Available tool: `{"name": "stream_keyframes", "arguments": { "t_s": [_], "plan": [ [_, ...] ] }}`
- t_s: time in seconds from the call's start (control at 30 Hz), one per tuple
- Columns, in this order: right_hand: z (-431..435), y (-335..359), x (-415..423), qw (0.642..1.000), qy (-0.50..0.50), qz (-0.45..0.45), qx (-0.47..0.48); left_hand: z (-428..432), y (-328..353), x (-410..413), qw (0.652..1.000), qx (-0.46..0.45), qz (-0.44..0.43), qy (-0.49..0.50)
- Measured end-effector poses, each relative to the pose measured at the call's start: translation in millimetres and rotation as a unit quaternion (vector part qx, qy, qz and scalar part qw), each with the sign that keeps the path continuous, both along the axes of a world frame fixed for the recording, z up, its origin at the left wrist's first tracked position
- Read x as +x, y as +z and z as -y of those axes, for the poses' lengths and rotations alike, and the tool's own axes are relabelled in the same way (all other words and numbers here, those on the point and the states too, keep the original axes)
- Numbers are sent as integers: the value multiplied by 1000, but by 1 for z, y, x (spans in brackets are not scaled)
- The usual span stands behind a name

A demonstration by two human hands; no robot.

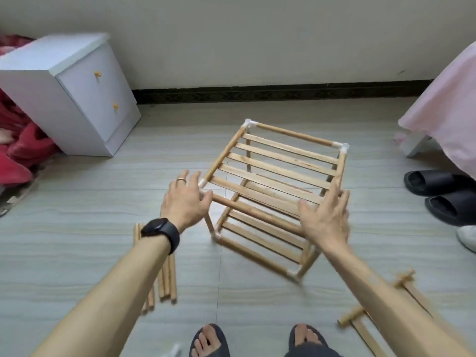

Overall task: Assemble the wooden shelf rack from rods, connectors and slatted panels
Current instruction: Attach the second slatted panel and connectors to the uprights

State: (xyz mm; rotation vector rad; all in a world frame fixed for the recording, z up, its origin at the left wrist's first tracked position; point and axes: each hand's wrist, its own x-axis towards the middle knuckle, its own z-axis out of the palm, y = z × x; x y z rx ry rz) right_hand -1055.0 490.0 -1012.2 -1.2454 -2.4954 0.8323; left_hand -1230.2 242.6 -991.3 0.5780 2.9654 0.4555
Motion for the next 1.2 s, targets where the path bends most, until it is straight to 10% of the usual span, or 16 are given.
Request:
{"name": "stream_keyframes", "arguments": {
  "t_s": [0.17, 0.37, 0.7, 0.83, 0.97, 1.2],
  "plan": [
    [24, -15, 11, 1000, 1, -16, 12, -22, -15, -38, 976, 109, 176, 61],
    [-32, -14, 8, 998, -6, -40, -48, -13, -28, -21, 982, -6, 151, 113],
    [-38, -18, 2, 997, 23, 72, 1, -8, -47, 25, 975, 75, 105, 181],
    [-31, -9, 0, 990, 24, 126, 57, 1, -47, 23, 921, 251, 249, 164],
    [12, -5, -6, 974, 146, 42, 169, 37, -56, 26, 900, 300, 257, 186],
    [128, 9, -94, 871, 446, 30, 201, 135, -115, 21, 911, 134, 279, 271]
  ]
}}
